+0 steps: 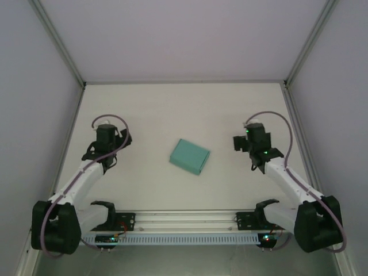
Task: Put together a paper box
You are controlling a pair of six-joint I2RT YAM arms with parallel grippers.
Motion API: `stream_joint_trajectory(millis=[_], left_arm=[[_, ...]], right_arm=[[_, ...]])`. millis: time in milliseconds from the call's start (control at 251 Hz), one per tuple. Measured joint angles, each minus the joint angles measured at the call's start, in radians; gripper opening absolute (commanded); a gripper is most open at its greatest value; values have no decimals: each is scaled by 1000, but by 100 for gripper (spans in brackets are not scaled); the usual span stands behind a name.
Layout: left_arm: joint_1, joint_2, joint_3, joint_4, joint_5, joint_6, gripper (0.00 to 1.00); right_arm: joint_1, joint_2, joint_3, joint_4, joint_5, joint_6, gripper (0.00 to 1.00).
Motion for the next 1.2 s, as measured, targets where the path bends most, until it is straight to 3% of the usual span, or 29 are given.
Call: stream_joint_trajectory(millis=[156, 327, 491, 623, 1201], left_arm=[[112, 60, -170, 341, -34, 140, 99], [141, 221, -236, 565, -10, 237, 100], [154, 284, -237, 730, 55, 304, 99], [161, 422, -272, 996, 103, 345, 100], [158, 470, -266, 1035, 126, 385, 100]], right_arm=[[-145, 93, -97, 227, -48, 19, 99], [-156, 250, -170, 556, -105, 9, 99], [-180, 397, -191, 778, -201, 6, 99], [-224, 446, -228, 908, -273, 10, 99], [-222, 447, -230, 995, -288, 15, 99]])
